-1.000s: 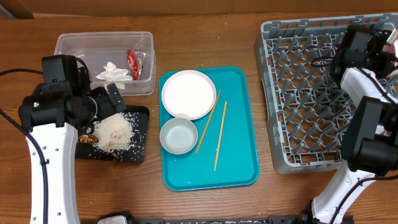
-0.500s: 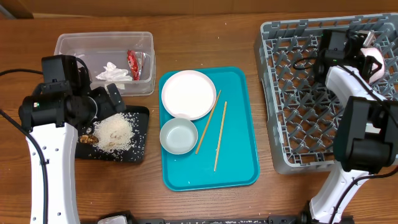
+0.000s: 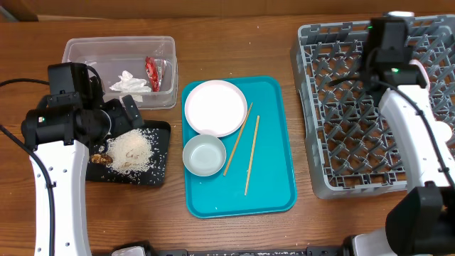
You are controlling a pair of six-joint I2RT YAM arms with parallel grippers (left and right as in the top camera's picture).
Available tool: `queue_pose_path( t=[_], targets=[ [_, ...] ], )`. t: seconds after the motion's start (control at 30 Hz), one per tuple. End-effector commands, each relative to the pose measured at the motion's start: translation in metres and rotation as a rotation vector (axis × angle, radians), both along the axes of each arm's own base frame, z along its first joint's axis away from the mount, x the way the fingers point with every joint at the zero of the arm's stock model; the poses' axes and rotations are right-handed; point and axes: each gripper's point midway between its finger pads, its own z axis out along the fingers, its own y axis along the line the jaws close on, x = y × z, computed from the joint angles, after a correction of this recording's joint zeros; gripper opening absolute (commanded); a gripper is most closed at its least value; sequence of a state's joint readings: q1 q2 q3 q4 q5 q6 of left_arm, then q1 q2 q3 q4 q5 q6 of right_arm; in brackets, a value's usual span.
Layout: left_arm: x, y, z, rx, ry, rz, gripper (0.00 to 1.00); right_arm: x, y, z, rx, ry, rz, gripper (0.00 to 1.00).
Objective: Sort waste into correct bins and load items into the dishwasher
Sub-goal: 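Reach the right gripper to the grey bowl and grasp its rim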
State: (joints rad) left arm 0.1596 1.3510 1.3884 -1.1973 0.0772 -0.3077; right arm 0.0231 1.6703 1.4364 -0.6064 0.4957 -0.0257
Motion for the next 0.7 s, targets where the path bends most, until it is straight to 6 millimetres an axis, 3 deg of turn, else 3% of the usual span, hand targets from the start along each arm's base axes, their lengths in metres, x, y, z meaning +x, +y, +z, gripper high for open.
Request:
queue_pose_path(
  t=[0.0, 0.13, 0.17, 0.5, 0.67],
  targets=[
    [0.002, 0.002, 0.005, 0.003, -0.013, 0.008, 1.00, -0.010, 0.141, -0.026, 0.491, 0.091, 0.363, 0.62],
    [0.002, 0.002, 0.005, 0.003, -0.013, 0.008, 1.00, -0.049, 0.220, -0.048, 0.634, 0.264, 0.500, 0.63],
    [0.002, 0.002, 0.005, 0.003, -0.013, 0.008, 1.00, -0.058, 0.230, -0.054, 0.634, 0.302, 0.511, 0.64],
    [0.002, 0.002, 0.005, 0.003, -0.013, 0.008, 1.00, -0.136, 0.311, -0.105, 0.729, 0.620, 0.560, 0.66],
    [0.002, 0.002, 0.005, 0.003, -0.013, 0.008, 1.00, -0.159, 0.335, -0.121, 0.715, 0.697, 0.560, 0.65]
  ],
)
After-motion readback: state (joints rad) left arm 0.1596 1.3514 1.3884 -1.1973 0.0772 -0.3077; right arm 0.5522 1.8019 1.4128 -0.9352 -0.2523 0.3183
